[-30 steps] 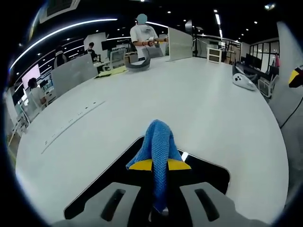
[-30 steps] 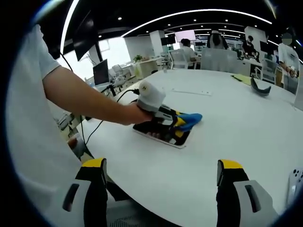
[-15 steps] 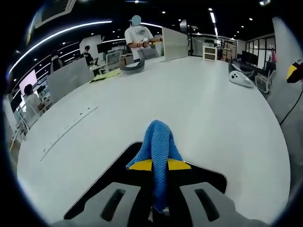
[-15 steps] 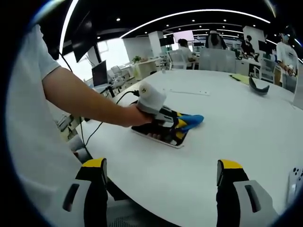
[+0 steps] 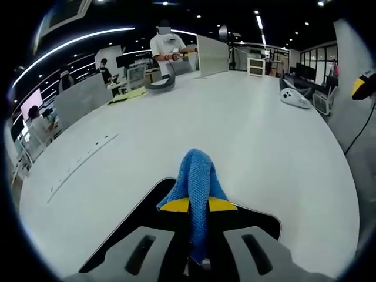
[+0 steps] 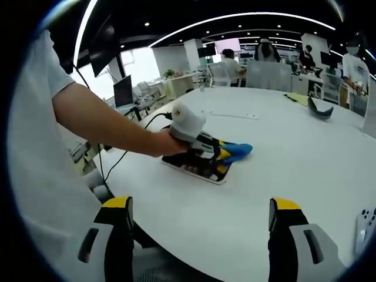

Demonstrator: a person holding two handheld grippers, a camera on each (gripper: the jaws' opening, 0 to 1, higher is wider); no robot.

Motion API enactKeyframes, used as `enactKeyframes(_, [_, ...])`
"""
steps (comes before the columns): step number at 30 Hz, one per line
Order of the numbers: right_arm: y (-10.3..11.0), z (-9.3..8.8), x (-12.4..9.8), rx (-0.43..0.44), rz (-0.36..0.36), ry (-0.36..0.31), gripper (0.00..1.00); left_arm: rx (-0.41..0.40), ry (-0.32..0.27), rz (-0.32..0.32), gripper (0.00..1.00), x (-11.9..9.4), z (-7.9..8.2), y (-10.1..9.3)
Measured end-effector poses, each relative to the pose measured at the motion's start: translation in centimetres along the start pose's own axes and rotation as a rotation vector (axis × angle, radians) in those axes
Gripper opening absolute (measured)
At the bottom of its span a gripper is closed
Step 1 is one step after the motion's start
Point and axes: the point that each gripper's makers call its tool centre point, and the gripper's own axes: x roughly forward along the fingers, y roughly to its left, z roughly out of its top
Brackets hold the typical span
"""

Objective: Wipe the mirror surface with the cleaning cloth until all visible marks leave the cleaned area.

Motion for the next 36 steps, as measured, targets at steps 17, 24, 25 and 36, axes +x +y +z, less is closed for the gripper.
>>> enactKeyframes(17, [0.7, 0.6, 0.0, 0.008, -0.007, -0.023, 0.94, 0.004, -0.01, -0.035, 0.06, -0.6, -0.5, 0.2])
enactKeyframes(24, [0.8, 1.2, 0.2, -0.002, -0.008, -0.026, 0.95, 0.007, -0.012, -0.046, 0.06, -1.3, -1.0, 0.3])
enactKeyframes(25, [0.9, 1.3, 0.2, -0.005, -0.008, -0.027, 0.95, 0.006, -0.012, -0.045, 0.06, -1.4, -1.0, 0.3])
enactKeyframes(36, [1.7, 1.3, 0.6, -0.017, -0.001, -0.013, 0.95, 0.015, -0.011, -0.049, 0.06, -2.0, -1.6, 0.8])
